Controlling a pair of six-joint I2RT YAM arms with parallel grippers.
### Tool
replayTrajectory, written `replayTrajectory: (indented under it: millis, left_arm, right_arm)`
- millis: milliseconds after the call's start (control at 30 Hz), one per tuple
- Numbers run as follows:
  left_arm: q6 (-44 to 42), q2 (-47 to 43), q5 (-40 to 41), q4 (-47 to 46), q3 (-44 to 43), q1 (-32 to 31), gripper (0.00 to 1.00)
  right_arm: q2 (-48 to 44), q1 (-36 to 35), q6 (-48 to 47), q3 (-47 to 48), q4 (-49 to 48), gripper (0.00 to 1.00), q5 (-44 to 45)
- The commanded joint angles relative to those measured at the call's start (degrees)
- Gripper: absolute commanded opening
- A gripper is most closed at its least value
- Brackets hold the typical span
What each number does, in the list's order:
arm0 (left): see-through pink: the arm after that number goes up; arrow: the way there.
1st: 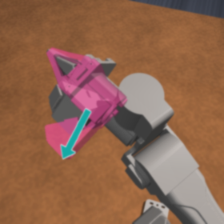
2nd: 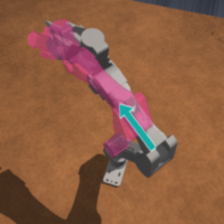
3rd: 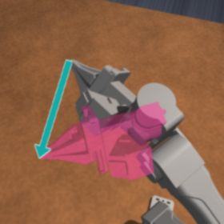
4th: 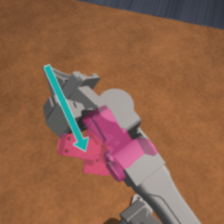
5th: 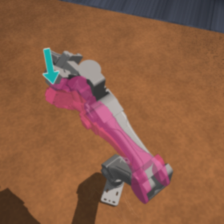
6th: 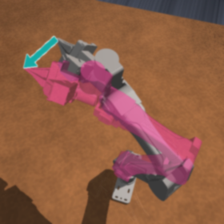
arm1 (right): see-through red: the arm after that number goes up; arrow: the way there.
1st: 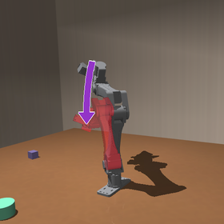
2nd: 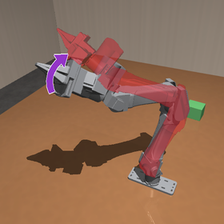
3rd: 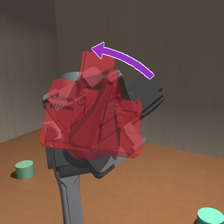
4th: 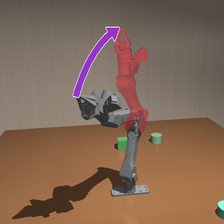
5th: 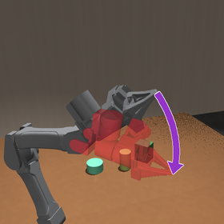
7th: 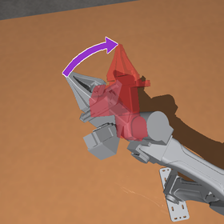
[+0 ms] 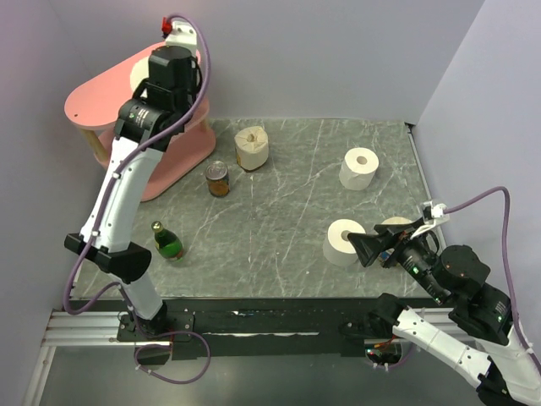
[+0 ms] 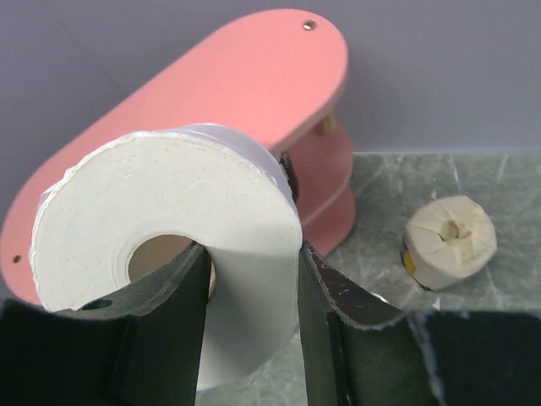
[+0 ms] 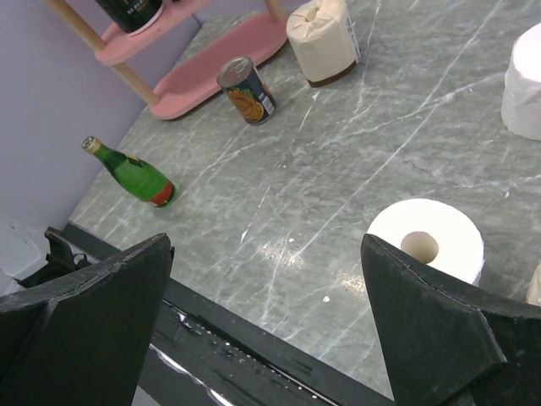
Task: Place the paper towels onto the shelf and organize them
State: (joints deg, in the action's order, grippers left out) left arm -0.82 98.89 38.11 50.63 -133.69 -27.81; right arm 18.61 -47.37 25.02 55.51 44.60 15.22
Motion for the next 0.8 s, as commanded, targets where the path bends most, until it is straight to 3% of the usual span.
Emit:
replayTrajectory:
  millis: [0,300,767]
  left_arm:
    - [-4.81,-4.49,0.92,-9.58,-0.44,3.1,0.35]
    - [-4.72,-2.21,-4.09,-9.85,-3.25,12.07,0.36]
    - [-4.37,-3.79,-8.22,-11.43,0.26,17.62,0.39]
  right_arm:
    - [2.21,-0.35,-0.49,2.76,-0.57,0.99,0.25]
    - [5.73,-0.44,-0.49,5.75,0.84,1.0,-0.28]
    - [11.62,-0.35,-1.99,7.42,-0.83,1.0,-0.81]
